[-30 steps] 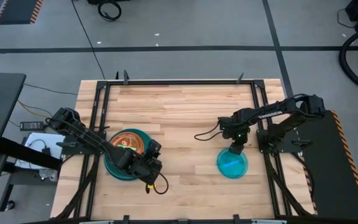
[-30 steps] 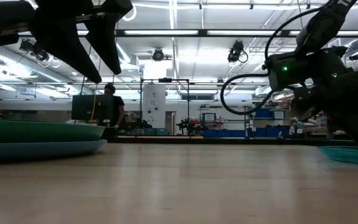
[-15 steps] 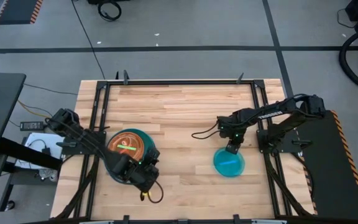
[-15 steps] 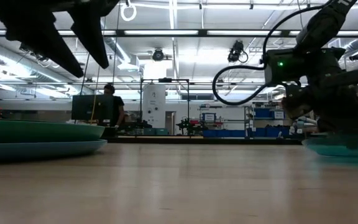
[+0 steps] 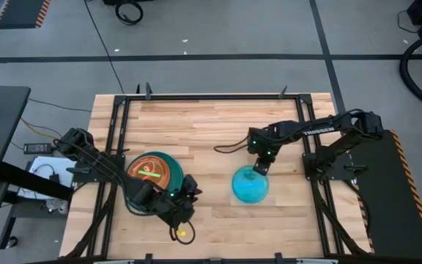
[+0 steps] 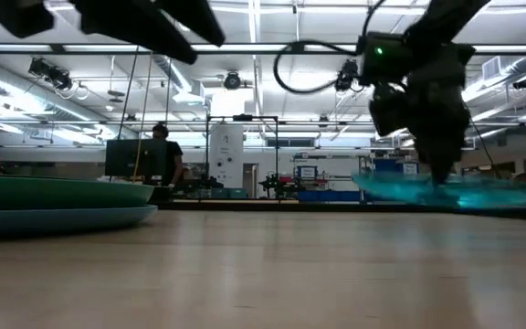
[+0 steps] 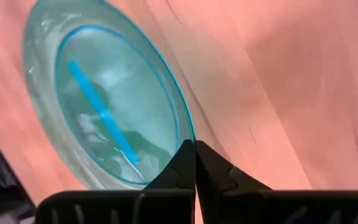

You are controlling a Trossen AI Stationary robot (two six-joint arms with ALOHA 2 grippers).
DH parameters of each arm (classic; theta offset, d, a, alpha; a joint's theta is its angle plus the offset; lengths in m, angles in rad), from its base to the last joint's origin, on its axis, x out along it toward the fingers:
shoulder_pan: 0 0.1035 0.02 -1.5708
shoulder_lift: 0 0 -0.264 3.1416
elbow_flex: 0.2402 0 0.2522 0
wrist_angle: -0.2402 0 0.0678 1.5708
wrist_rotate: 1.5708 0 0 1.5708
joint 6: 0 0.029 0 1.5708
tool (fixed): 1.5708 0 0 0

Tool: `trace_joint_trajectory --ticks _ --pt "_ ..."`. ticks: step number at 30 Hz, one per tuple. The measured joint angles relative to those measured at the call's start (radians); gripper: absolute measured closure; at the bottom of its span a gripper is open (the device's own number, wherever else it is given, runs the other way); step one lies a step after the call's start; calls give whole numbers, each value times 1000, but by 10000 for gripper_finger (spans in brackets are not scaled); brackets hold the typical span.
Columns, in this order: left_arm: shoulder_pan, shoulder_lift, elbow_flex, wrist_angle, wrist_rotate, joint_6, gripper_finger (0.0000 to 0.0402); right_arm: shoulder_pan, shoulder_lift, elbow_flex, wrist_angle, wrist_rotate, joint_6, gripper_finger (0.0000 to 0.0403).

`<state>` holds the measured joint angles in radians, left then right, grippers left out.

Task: Stack plastic plates
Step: Stack the light blue plate on top of the light green plate

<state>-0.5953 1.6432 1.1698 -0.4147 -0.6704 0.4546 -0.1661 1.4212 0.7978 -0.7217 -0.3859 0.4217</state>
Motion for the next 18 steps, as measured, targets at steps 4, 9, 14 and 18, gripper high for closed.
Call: trace_joint_trajectory --ticks 4,9,14,18 --pt "37 17 1 60 28 51 225 -1 0 62 0 -4 -24 398" --pt "52 96 0 116 26 223 225 -7 0 91 4 -13 -27 398" --pt "65 168 0 286 10 422 207 -15 0 92 26 -17 -21 398" --pt "107 201 0 401 -33 545 173 -14 0 92 63 -29 2 398"
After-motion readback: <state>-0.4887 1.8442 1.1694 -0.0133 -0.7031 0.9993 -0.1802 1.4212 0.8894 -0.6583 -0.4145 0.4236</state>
